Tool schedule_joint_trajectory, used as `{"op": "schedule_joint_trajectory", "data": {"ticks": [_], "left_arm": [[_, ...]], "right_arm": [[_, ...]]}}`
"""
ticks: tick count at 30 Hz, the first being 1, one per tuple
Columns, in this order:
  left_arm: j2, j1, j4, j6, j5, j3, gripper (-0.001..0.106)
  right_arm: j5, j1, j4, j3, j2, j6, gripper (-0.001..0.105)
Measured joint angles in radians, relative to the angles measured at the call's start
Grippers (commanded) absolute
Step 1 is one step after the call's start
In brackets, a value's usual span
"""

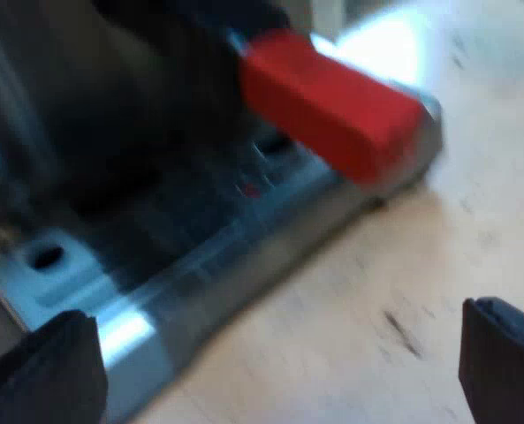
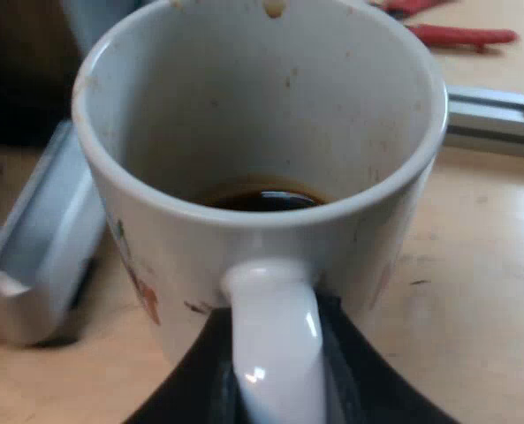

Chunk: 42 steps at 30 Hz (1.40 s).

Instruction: Place mug into machine

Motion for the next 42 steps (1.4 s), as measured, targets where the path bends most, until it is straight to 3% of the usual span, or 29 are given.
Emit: {"op": "schedule_joint_trajectory", "data": {"ticks": [3,8,14,21,29,42], "left_arm": [[0.0,0.0,-0.042,0.0,-0.092,0.028,0.082],[0.0,0.0,-0.044,0.0,-0.114,0.057,0.082],[0.0,0.0,-0.044,-0.031,-0.116,0.059,0.082],[0.0,0.0,-0.044,-0.037,-0.116,0.059,0.082],[0.0,0.0,-0.044,-0.037,-0.105,0.059,0.082],[0.0,0.0,-0.044,-0.037,-0.092,0.059,0.082]], "right_arm": [[-0.009,0.11,0.136,0.0,-0.128,0.0,0.0],[0.019,0.316,0.201,0.0,-0.197,0.087,0.0],[0.255,0.596,0.196,0.0,-0.167,0.173,0.0],[0.48,0.889,0.076,0.0,0.038,0.284,0.0],[0.512,0.925,-0.253,-0.004,0.333,0.316,0.0],[0.523,0.925,-0.482,-0.208,0.754,0.321,0.0]]}}
